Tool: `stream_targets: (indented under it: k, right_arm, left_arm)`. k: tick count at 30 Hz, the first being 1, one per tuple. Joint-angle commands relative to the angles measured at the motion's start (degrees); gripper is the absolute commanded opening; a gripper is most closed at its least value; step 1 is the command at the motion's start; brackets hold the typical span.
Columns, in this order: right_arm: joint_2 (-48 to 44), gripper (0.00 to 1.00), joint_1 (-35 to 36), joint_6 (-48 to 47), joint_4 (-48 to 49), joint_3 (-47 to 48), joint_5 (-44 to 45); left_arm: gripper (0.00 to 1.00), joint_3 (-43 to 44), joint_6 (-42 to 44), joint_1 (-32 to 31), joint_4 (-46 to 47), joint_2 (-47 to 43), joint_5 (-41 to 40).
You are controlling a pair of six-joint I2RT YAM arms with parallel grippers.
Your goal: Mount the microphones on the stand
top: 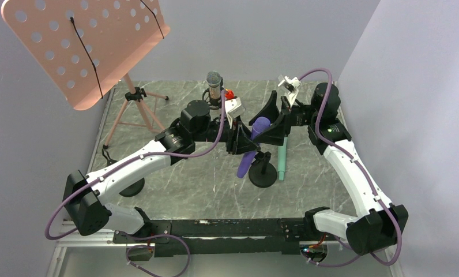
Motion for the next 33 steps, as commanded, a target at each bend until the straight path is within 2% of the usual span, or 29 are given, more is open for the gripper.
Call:
stream_targets:
  k: [1,3,5,8,11,16,18,20,23,27,29,30,32,33]
  right_arm:
    - [-0.4,0.84,0.7,1.4,2.8,0.9,-1.3]
    - [-0.3,0.77,0.8,1.4,3.1,0.8,-1.5]
    - [-0.2,0.61,0.9,1.6,3.3,0.7,-2.3]
    - [-0.3,0.32,0.9,1.3,3.4,0.6,-2.8]
    - [-0.5,0.17,0.8,0.2,2.4,1.2,-3.0]
    - [-0.4,0.09,-1.6,-6.9,-7.6,7.3,-0.7]
    - [-0.5,0.07,-3.3,-6.3,-7.7,9.1,-0.2]
    - [-1.0,0.06,-5.6,-3.6,-5.0,9.7,0.0]
    - [-2.0,0.05,-9.3,0.6,-1.4,9.9,0.1]
    - [-3.5,0.05,-14.3,7.1,5.3,8.1,-0.9]
    - [-4.2,0.05,-16.7,9.1,6.9,7.2,-1.1]
    - [-4.5,0.04,-17.6,9.4,6.9,7.1,-1.2]
    - [-5.0,0.04,-18.7,9.8,7.0,7.0,-1.4]
    - [-5.2,0.04,-19.2,10.1,7.0,7.0,-1.5]
  left_arm:
    - [0.0,3.1,-0.6,-0.5,2.8,0.3,1.5]
    - [0.0,3.2,-0.5,-0.6,2.6,0.4,1.4]
    - [0.0,3.3,-0.5,-0.6,2.4,0.3,1.1]
    - [0.0,3.2,-0.9,-0.5,2.1,0.1,0.1]
    - [0.01,2.9,-1.3,-0.5,1.7,-0.6,-0.9]
    - [0.49,-0.6,-1.4,-0.4,1.6,-4.0,-3.8]
    - [0.67,-3.3,-1.0,-0.1,1.5,-6.4,-5.0]
    - [0.79,-6.5,-0.2,0.3,1.9,-9.4,-6.2]
    - [0.89,-12.2,1.0,1.0,2.9,-15.3,-8.9]
    - [0.86,-19.5,3.6,2.2,4.5,-20.9,-11.6]
    - [0.76,-21.9,7.0,2.3,5.0,-21.6,-12.0]
    - [0.69,-22.3,8.3,2.2,5.1,-21.1,-12.1]
    - [0.38,-21.9,10.9,2.2,4.8,-18.6,-11.3]
    - [0.29,-21.2,12.0,2.2,4.3,-17.1,-10.8]
